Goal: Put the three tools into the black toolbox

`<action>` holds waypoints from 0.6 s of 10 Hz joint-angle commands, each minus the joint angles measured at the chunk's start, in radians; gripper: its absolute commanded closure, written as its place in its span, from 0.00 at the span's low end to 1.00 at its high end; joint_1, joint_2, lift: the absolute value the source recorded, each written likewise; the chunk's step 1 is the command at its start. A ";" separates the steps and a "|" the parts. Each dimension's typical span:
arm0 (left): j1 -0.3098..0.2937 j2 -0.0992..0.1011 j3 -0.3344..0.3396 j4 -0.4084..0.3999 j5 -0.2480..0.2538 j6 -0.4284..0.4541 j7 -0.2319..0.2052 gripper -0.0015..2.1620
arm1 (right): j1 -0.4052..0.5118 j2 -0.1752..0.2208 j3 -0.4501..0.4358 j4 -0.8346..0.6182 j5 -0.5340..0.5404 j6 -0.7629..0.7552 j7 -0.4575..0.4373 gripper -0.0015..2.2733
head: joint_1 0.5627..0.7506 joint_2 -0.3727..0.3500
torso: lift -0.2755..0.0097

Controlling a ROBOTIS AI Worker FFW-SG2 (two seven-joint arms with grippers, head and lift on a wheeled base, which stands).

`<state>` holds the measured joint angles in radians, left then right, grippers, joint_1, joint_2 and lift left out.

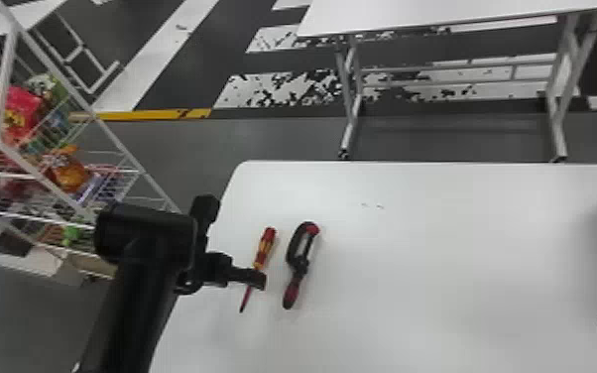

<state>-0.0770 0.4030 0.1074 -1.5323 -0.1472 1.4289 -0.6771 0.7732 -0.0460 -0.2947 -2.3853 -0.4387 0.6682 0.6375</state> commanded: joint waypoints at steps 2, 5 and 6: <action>-0.009 -0.004 -0.002 0.037 -0.003 -0.043 0.008 0.07 | 0.003 0.000 -0.003 0.000 -0.002 0.000 0.001 0.04 | 0.70 1.00 | 0.79; -0.043 -0.006 -0.029 0.072 -0.011 -0.043 0.010 0.09 | 0.004 0.000 -0.011 0.000 -0.008 -0.003 0.002 0.04 | 0.70 1.00 | 0.79; -0.058 -0.009 -0.041 0.087 -0.029 -0.037 0.010 0.09 | 0.004 0.000 -0.012 0.003 -0.012 -0.006 0.002 0.04 | 0.70 1.00 | 0.79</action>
<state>-0.1268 0.3959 0.0726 -1.4537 -0.1682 1.3883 -0.6669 0.7777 -0.0460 -0.3063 -2.3832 -0.4490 0.6626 0.6397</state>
